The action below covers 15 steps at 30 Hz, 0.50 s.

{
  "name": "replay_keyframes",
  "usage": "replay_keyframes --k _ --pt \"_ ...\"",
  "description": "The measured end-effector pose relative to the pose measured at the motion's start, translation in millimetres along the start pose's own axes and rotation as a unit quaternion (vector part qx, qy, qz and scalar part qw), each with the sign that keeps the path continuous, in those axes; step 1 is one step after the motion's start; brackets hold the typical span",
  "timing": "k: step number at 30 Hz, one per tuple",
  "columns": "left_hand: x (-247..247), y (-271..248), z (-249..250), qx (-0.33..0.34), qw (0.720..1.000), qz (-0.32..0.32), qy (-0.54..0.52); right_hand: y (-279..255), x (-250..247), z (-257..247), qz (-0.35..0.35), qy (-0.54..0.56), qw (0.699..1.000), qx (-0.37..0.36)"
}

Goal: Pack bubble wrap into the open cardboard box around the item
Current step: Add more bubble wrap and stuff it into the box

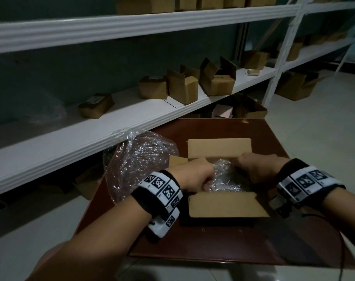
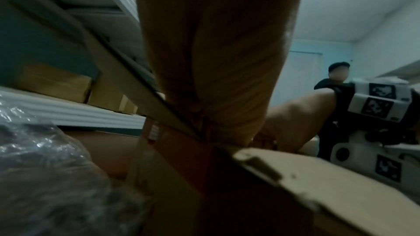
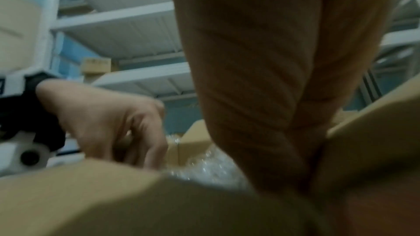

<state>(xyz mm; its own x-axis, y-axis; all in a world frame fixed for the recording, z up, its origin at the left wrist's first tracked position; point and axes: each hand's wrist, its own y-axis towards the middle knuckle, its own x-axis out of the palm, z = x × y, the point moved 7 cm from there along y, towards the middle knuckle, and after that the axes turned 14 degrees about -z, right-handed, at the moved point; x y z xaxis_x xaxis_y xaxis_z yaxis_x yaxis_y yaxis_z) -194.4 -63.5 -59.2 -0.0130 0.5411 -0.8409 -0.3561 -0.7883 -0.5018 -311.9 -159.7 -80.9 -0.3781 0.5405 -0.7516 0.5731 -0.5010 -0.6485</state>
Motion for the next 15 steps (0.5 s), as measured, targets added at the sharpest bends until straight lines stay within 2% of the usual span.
replay_keyframes --k 4,7,9,11,13,15 --pt "-13.2 -10.1 -5.1 -0.020 0.991 0.091 0.097 -14.0 -2.3 -8.1 0.029 -0.063 0.998 0.011" --pt "-10.9 -6.9 -16.4 -0.001 0.989 0.119 0.085 -22.5 -3.1 -7.5 0.097 -0.088 0.991 -0.020" --pt "-7.3 -1.9 -21.6 0.032 0.993 0.109 0.021 -27.4 -1.7 -11.0 0.134 -0.110 0.982 -0.072" --pt "-3.0 3.5 -23.4 0.043 0.996 0.080 -0.009 -32.5 -1.8 -15.1 0.158 -0.142 0.973 -0.091" --pt "-0.5 8.0 -27.4 0.028 0.998 0.053 0.002 -35.1 -0.9 -17.3 0.173 -0.168 0.966 -0.096" --pt "1.6 13.6 -31.4 0.014 1.000 0.025 0.000 -34.3 1.8 -16.3 0.157 -0.178 0.968 -0.084"
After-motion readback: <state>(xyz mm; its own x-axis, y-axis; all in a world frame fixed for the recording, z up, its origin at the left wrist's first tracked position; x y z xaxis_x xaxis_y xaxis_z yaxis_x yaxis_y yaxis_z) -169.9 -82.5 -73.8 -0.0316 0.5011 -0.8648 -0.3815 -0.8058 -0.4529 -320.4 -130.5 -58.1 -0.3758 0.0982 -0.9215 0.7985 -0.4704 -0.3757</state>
